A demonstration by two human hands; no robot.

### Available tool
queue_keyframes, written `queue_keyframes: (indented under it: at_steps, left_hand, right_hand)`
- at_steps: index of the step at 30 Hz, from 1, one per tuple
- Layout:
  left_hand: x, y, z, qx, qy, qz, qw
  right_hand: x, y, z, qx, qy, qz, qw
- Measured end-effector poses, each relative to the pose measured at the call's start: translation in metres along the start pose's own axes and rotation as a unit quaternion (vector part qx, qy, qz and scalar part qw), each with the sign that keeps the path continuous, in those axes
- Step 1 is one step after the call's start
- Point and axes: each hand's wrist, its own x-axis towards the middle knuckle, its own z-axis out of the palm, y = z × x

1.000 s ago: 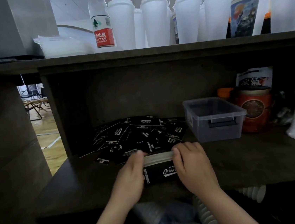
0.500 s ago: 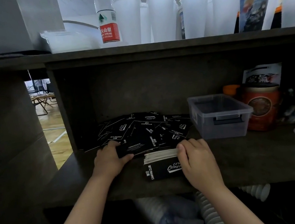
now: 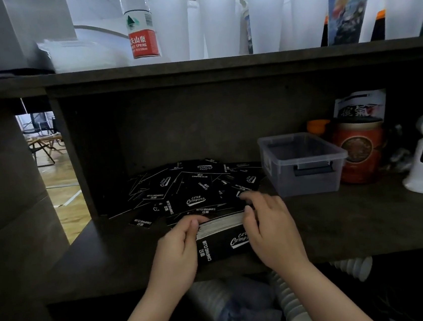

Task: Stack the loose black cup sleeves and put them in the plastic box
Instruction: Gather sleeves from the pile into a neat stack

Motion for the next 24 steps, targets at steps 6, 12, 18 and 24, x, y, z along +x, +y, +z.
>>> queue_keyframes:
  at_steps: [6, 12, 18, 24]
  left_hand:
    - [0.035, -0.001, -0.016, 0.046, -0.114, -0.041, 0.992]
    - [0.130, -0.058, -0.030, 0.340, 0.057, -0.069, 0.936]
    - [0.126, -0.081, -0.038, 0.266, 0.100, 0.088, 0.955]
    - [0.120, -0.091, -0.045, 0.395, -0.040, -0.042, 0.917]
  right_hand:
    - [0.003, 0.003, 0.006, -0.046, 0.026, -0.009, 0.999]
    - [0.013, 0.007, 0.018, -0.086, 0.025, -0.020, 0.996]
    - [0.010, 0.009, 0.019, -0.077, 0.037, -0.024, 0.996]
    - [0.023, 0.006, 0.025, -0.055, 0.033, 0.016, 0.998]
